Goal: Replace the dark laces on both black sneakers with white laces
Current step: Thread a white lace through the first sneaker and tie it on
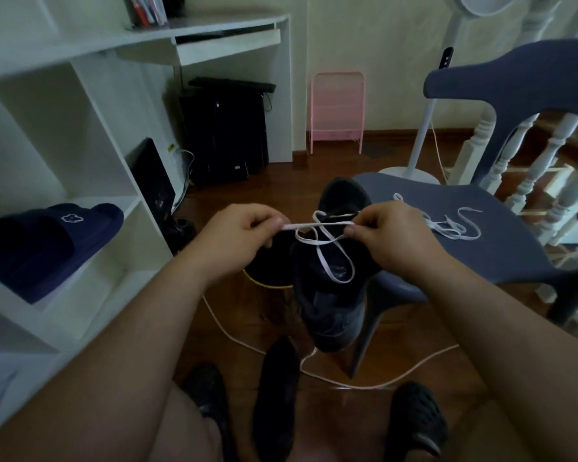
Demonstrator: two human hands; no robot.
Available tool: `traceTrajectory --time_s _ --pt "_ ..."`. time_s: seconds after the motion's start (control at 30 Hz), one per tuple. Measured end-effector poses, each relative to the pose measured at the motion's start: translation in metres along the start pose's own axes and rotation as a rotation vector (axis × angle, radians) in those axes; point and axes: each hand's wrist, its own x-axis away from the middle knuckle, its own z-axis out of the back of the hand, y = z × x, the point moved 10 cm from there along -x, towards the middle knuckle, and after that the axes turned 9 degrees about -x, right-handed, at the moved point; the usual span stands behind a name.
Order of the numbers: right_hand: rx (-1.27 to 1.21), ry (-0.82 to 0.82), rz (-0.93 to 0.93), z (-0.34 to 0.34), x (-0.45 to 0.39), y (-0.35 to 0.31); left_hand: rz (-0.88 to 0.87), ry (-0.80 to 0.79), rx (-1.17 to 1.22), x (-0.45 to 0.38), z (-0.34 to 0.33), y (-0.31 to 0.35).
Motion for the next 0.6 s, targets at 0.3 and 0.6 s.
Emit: traceTrajectory --time_s 0.3,0.6 --pt "-0.027 -0.008 0.014 -0.006 0.002 -0.004 -0.036 0.128 0.469 -0.002 -0.004 0.014" --pt "0.006 -0.078 0.057 -0.017 0.009 -0.014 -0.391 -0.21 -0.697 -0.004 -0.072 0.041"
